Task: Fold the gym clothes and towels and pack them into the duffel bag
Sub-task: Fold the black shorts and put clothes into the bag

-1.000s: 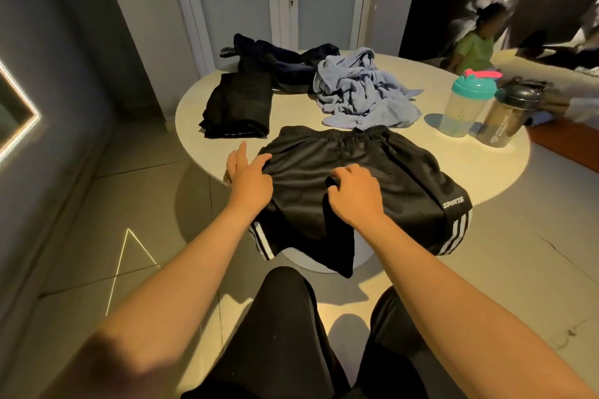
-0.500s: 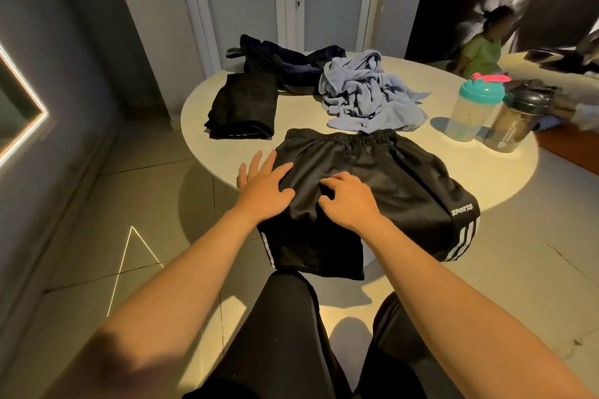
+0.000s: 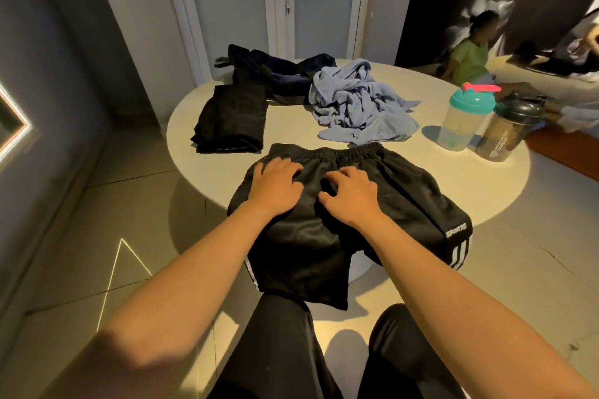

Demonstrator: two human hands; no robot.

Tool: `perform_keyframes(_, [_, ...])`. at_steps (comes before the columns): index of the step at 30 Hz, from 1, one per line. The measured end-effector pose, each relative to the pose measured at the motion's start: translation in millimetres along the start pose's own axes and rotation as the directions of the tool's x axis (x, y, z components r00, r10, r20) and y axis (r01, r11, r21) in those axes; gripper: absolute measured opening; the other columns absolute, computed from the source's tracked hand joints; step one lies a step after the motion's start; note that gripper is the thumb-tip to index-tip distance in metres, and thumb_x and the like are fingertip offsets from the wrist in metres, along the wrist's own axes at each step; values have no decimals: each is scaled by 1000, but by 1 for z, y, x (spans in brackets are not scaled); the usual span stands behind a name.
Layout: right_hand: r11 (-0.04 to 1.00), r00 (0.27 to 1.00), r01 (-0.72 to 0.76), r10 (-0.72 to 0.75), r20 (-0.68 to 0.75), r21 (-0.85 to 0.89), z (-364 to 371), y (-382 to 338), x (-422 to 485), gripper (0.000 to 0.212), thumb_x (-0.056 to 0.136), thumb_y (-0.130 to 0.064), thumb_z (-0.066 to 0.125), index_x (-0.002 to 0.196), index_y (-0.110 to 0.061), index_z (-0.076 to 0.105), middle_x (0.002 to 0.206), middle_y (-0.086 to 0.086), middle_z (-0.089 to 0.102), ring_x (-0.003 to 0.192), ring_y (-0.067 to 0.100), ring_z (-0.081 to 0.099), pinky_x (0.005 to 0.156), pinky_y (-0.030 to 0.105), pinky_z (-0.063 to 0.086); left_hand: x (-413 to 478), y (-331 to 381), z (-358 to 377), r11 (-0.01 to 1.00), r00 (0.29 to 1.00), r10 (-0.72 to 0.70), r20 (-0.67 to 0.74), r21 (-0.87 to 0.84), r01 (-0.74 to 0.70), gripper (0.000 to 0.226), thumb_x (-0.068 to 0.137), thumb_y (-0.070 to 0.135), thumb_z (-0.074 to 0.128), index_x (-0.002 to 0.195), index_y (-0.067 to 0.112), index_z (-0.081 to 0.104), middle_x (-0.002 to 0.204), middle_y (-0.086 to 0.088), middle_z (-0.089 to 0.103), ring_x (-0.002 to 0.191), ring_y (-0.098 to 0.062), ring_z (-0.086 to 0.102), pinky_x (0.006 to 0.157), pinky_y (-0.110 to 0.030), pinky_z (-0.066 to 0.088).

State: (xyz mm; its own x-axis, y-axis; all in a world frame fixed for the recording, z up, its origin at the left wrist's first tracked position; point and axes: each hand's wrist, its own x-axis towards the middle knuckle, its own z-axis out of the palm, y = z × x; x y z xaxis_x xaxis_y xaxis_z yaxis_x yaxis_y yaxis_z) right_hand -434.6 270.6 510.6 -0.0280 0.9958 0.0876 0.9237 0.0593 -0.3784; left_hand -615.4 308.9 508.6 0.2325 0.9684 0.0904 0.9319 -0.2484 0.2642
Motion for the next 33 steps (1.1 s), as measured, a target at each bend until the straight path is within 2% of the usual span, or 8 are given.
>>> perform_keyframes(4, [996,993,-64,71,92,-69,-1,17,30,57,102,-46,42,154,-24,34,163,5,23,152,23,11,121,55,13,34,9,4,990,956,-134,260,69,120,60,104,57,25,159,34,21,169,-4,10,154,-29,10,123,-55,6])
perform_keyframes(8, [988,953,-130,149,264,-88,-1,36,61,65,103,-57,34,159,-29,20,168,4,7,155,24,-1,121,59,2,67,6,9,987,941,-144,307,117,113,66,101,61,28,160,38,11,169,-2,0,155,-28,-1,123,-53,-1])
perform_keyframes(15, [994,990,-55,42,-136,-99,7,49,74,51,100,-47,47,142,-19,52,143,13,45,134,32,37,109,43,31,99,-2,9,980,966,-164,199,149,135,69,96,61,36,158,37,20,169,-6,1,154,-31,-8,120,-54,-11])
perform_keyframes(19, [998,997,-46,42,-71,-47,11,56,71,44,102,-34,48,141,-17,55,141,12,52,132,31,43,108,42,34,84,39,21,976,999,16,-42,218,-7,55,96,45,43,148,30,44,164,-3,23,148,-30,14,121,-53,7])
perform_keyframes(23, [974,1000,0,6,-26,226,-4,65,58,44,96,-2,48,137,-13,61,142,11,56,142,29,39,118,43,29,72,65,40,999,975,-32,219,25,27,63,101,62,26,158,38,20,169,1,7,152,-28,6,123,-50,5])
perform_keyframes(26, [993,978,-14,38,-205,115,-16,77,34,35,94,-9,51,122,-17,70,121,9,65,116,30,55,96,43,47,63,65,45,993,972,-56,228,117,30,60,104,58,18,160,38,8,169,-1,-7,154,-29,-4,122,-55,-6])
perform_keyframes(30, [995,968,-93,86,-235,-19,-21,95,-1,31,94,-20,51,118,-22,71,116,6,64,111,29,55,94,40,40,45,88,41,974,998,40,-46,223,-29,50,105,29,39,154,30,32,164,-8,22,147,-34,18,119,-49,14])
perform_keyframes(33, [998,971,-59,65,-230,36,-15,105,-24,32,93,-14,51,117,-20,71,115,3,67,117,25,55,113,48,30,20,125,46,976,976,215,-31,31,-214,41,103,35,44,144,30,48,148,-2,47,130,-29,39,103,-41,33])
